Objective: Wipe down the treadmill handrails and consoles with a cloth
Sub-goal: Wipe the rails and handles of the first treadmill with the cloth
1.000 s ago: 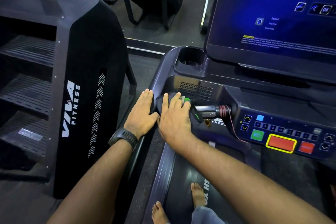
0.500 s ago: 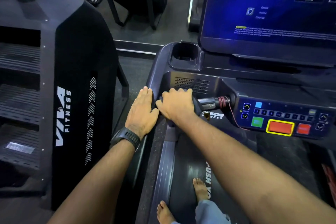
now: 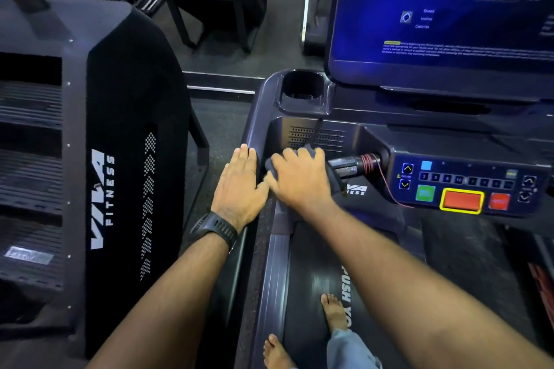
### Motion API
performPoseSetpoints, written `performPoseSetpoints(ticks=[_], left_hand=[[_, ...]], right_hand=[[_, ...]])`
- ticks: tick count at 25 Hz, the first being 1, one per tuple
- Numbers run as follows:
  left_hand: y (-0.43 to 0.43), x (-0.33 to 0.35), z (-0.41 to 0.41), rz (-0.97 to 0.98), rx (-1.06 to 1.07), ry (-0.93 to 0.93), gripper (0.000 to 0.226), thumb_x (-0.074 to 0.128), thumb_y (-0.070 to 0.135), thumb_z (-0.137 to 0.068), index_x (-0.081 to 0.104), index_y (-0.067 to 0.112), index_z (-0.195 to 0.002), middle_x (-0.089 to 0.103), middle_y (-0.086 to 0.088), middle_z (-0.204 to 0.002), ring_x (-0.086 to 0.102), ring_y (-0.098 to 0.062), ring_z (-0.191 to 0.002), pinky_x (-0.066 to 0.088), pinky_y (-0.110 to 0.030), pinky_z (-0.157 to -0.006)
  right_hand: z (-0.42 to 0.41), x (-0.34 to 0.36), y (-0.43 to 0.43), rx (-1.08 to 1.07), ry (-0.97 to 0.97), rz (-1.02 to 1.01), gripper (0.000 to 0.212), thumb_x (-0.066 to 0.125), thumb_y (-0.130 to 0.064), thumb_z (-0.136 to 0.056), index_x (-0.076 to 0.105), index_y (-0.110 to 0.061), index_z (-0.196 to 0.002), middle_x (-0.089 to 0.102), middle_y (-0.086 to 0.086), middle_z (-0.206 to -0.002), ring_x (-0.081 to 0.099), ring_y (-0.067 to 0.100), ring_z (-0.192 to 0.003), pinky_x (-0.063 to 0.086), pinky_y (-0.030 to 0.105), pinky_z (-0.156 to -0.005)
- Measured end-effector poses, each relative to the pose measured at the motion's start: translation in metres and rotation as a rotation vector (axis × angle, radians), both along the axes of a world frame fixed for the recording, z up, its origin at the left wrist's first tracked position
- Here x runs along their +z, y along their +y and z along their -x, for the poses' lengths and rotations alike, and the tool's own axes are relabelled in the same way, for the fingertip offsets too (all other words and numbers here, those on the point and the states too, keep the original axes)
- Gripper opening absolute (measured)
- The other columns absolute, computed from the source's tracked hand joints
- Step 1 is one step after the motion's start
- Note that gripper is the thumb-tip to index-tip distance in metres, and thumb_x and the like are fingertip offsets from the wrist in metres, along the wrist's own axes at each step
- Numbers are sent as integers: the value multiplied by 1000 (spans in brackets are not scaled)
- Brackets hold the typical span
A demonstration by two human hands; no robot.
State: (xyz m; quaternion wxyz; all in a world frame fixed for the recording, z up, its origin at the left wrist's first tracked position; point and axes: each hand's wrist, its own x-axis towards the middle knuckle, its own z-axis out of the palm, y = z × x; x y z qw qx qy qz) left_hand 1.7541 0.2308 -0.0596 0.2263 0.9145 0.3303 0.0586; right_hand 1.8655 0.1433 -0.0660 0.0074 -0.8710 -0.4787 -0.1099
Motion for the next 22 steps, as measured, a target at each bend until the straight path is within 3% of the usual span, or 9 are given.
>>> performPoseSetpoints(ticks=[3,7,10,15,18,22], left_hand=[[1,-1,1,-25,-15,20,76,49,18,-88,18,9,-156,8,-10,-165,3,-20,-153,10,-40,-124],[0,-1,2,-17,-7,20,75,48,21,-89,17,10,-157,6,-8,-166,2,-18,-153,8,-39,-125],[1,-1,1,-30,-20,21,77,49,20,-87,18,9,-156,7,-9,-166,2,-20,-153,9,-40,-124],[-1,-1,1,-46,-27,30,77,50,24,-88,18,9,-156,7,-8,-166,2,-19,-153,10,-40,-124],[0,-2,1,-58,-35,46,79,51,27,-87,17,9,-156,6,-9,-166,2,-19,-153,10,-41,-124],[0,-3,2,-70,-48,45,78,52,27,-88,18,9,-156,8,-9,-165,2,-20,-153,11,-41,-124]], right_hand=[[-12,26,19,-143,240,111,38,43,-47,-86,71,-21,-90,70,4,-97,63,28,-94,34,45,-84],[3,2,-7,-80,-15,-5,40,44,-50,-84,70,-20,-91,67,0,-90,61,26,-85,37,46,-84],[-21,28,12,-142,223,93,41,41,-50,-85,70,-20,-88,70,4,-91,64,28,-87,33,44,-79],[-14,10,-11,-82,34,6,39,42,-50,-84,67,-20,-87,67,2,-89,62,29,-84,36,45,-82],[-34,34,5,-191,290,106,41,41,-51,-84,68,-20,-87,69,5,-93,64,29,-89,37,44,-85],[-13,8,-24,-141,-16,-12,39,45,-51,-83,68,-21,-90,65,0,-90,60,28,-86,36,44,-82]])
